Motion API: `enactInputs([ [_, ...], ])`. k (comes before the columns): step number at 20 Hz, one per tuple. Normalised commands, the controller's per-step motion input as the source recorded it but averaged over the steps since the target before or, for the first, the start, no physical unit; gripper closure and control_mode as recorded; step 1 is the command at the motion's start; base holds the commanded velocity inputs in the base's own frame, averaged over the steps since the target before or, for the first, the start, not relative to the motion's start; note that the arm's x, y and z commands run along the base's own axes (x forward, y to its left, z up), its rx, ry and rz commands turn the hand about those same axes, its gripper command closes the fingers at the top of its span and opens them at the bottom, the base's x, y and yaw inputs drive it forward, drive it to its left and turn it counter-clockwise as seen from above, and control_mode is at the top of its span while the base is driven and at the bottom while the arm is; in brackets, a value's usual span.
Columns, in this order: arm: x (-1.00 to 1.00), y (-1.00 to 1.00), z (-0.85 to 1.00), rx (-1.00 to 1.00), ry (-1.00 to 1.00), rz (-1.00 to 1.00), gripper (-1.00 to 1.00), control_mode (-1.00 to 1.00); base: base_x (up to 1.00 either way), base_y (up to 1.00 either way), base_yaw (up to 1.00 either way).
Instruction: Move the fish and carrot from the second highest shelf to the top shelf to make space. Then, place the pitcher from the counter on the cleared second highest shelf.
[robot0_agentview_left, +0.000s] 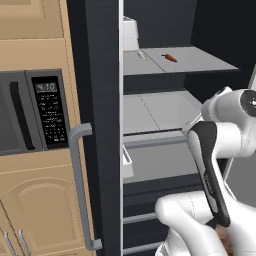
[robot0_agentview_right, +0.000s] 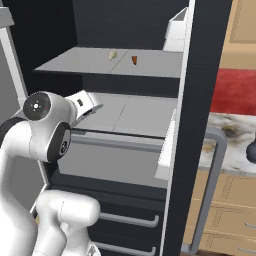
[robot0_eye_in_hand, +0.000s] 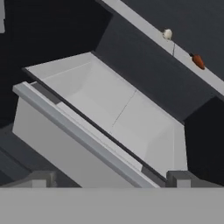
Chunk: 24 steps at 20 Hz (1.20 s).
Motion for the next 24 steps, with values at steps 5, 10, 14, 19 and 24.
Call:
enactInputs([
  [5,0.00,0.03,0.00,0.00,0.00,-0.01,-1.00,-1.00,0.00,0.00,0.00],
  [10,0.00,0.00,0.00,0.00,0.00,0.00,-1.00,-1.00,0.00,0.00,0.00],
  [14,-0.04,0.00,0.00,0.00,0.00,0.00,-1.00,1.00,-0.42,0.00,0.00],
  [19,0.00,0.00,0.00,0.00,0.00,0.00,-1.00,1.00,-0.73,0.06,-0.01],
  [24,0.00,0.00,0.00,0.00,0.00,0.00,-1.00,1.00,-0.81,0.08,-0.04],
])
